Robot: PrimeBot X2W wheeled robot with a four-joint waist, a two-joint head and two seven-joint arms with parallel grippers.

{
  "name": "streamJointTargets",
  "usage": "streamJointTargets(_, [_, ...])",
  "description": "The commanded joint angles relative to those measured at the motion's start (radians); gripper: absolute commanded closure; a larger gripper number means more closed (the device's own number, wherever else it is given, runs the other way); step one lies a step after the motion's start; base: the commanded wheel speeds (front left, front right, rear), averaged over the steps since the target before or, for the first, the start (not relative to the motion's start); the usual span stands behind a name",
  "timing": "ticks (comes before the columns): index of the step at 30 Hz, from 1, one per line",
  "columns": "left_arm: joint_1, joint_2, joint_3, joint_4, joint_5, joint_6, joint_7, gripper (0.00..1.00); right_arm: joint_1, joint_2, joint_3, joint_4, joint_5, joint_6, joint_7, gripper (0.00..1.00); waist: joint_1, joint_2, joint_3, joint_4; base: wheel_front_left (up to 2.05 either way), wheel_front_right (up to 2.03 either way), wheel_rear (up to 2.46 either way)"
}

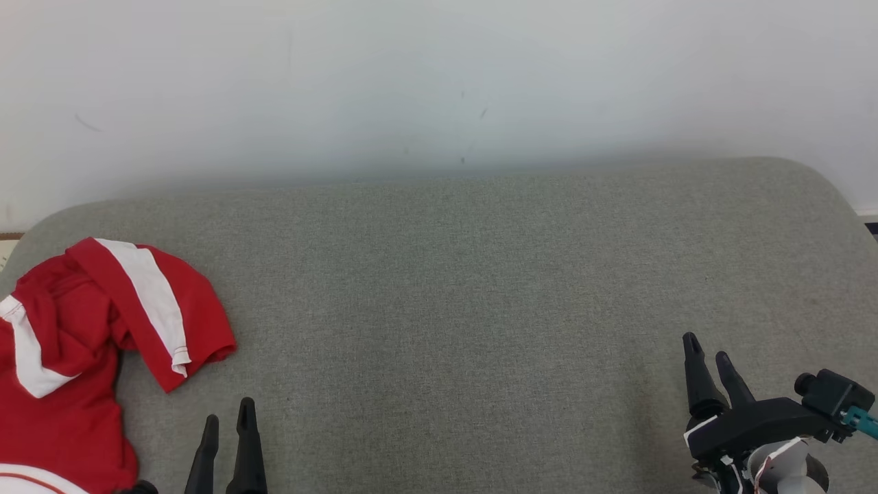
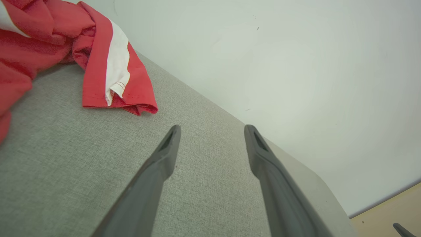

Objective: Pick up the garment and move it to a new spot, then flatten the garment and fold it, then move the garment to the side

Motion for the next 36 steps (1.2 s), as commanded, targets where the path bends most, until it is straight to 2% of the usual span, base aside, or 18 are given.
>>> streamJointTargets(1, [0.003,0.006,0.010,-0.012,0.035,0.006,-0.001,0.00,-0.002,-0.007,0.017,-0.018,-0.037,0.000,-0.016,0.00,0.0000,0.0000,-0.001,0.000,0.00,0.00,0.00])
streamJointTargets(31, [0.038,0.030,0.041,-0.040,0.365,0.041,-0.002,0.00,0.005,-0.055,0.253,-0.033,-0.291,0.001,-0.163,0.00,0.0000,0.0000,-0.017,-0.001,0.00,0.00,0.00])
streamJointTargets(36, [0.047,0.032,0.048,-0.049,0.407,0.048,-0.002,0.00,0.010,-0.052,0.263,-0.038,-0.331,0.001,-0.180,0.00,0.0000,0.0000,-0.019,-0.004,0.00,0.00,0.00])
